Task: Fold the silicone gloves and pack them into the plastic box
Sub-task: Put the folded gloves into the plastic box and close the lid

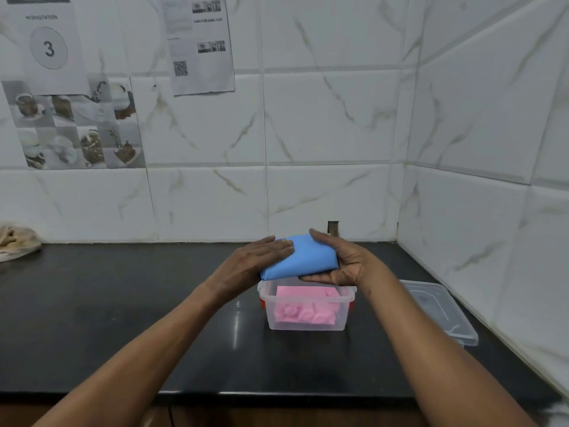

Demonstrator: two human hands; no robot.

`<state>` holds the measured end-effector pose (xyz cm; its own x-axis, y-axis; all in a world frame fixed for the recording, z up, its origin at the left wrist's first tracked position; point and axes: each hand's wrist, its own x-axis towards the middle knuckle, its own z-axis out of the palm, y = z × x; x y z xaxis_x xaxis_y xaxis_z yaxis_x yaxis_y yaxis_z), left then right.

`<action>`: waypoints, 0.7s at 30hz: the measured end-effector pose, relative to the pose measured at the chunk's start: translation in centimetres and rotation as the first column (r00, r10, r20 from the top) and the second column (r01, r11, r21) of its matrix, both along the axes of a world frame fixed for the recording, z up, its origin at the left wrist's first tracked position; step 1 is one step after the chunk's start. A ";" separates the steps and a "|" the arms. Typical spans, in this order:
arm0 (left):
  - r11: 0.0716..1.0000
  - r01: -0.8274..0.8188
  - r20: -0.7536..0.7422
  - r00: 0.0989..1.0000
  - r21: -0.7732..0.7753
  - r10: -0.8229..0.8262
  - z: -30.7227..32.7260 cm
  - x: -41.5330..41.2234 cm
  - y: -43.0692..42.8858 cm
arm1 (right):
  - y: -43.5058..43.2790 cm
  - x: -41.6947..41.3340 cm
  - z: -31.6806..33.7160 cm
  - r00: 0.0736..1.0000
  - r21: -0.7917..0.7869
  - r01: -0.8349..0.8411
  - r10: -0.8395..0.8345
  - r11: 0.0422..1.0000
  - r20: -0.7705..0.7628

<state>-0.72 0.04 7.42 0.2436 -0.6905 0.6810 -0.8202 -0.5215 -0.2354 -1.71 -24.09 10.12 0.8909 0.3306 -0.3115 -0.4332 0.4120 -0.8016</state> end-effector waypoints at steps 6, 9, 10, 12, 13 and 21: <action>0.965 -0.169 -0.191 0.973 -0.203 0.130 -1.3 0.6 -0.3 | 1.1 -0.3 -0.6 0.977 0.045 0.095 -0.102 0.994 0.190; 0.658 -0.537 -0.691 0.722 -0.529 0.034 -0.3 0.4 -1.3 | 1.0 0.1 0.2 0.949 0.108 0.181 -0.202 0.978 0.243; 0.542 -0.638 -0.817 0.546 -0.547 -0.183 0.4 0.7 -1.4 | 1.0 0.2 0.4 0.943 0.110 0.194 -0.216 0.975 0.255; 0.371 -0.743 -0.661 0.125 -0.557 -0.740 2.2 1.5 -1.7 | 0.8 0.2 0.8 0.936 0.090 0.214 -0.230 0.973 0.266; 0.322 -0.774 -0.488 -0.019 -0.545 -0.873 2.9 1.7 -1.6 | 0.6 0.2 0.8 0.936 0.078 0.223 -0.236 0.972 0.261; 0.672 -0.656 -0.829 -0.124 -0.344 -0.546 3.0 2.4 -5.0 | -0.7 0.7 -0.6 0.971 -0.286 0.193 -0.141 0.938 0.195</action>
